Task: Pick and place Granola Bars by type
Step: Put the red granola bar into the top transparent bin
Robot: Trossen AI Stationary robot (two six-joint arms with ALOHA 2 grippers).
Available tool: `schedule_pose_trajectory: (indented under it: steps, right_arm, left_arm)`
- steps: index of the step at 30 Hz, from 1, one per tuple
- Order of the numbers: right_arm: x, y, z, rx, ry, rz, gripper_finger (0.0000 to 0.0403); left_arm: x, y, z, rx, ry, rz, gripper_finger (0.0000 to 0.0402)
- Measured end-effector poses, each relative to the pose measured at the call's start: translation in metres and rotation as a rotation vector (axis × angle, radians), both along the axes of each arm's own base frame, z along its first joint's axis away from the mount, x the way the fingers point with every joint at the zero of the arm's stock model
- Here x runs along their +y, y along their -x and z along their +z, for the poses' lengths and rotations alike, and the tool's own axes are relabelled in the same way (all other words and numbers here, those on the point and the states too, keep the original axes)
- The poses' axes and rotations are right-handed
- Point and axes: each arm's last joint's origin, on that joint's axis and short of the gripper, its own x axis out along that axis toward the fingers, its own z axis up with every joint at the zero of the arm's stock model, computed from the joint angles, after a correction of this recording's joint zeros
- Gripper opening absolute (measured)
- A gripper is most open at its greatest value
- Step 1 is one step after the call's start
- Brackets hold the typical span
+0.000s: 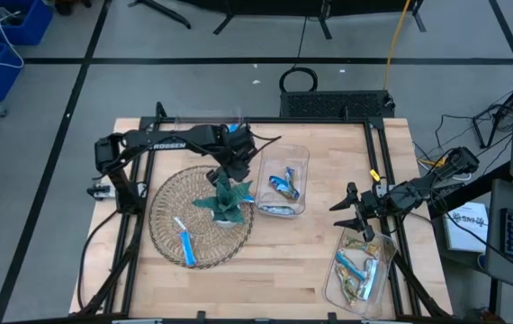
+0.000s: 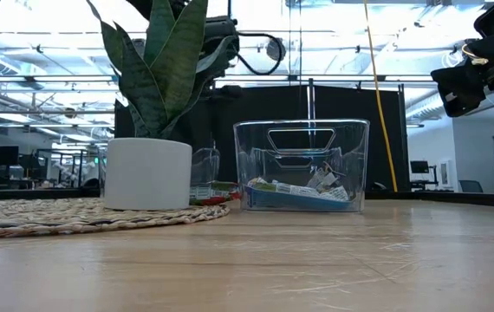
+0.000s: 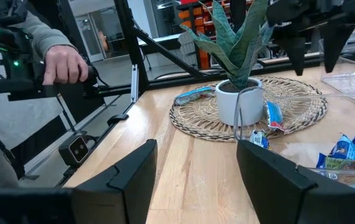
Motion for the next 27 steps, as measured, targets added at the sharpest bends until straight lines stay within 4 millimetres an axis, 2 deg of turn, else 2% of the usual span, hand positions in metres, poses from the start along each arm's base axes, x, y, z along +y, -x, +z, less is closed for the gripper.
schedule_pose_trajectory:
  steps: [5,16,21,27]
  right_arm:
    - [0.000,0.000,0.000,0.001,0.000,0.000,0.0215]
    - [0.000,0.000,0.000,0.001,0.000,0.000,0.0215]
    - [0.000,0.000,0.000,0.001,0.000,0.000,0.0215]
    - [0.000,0.000,0.000,0.001,0.000,0.000,0.0215]
  left_arm:
    - [0.008,-0.004,-0.016,0.043,-0.007,-0.036,0.0236]
    - [0.010,-0.012,-0.047,0.119,0.014,-0.114,0.0236]
    - [0.004,-0.015,-0.048,0.096,0.109,-0.095,0.0236]
    - [-0.003,-0.017,-0.047,0.100,0.203,0.052,0.0236]
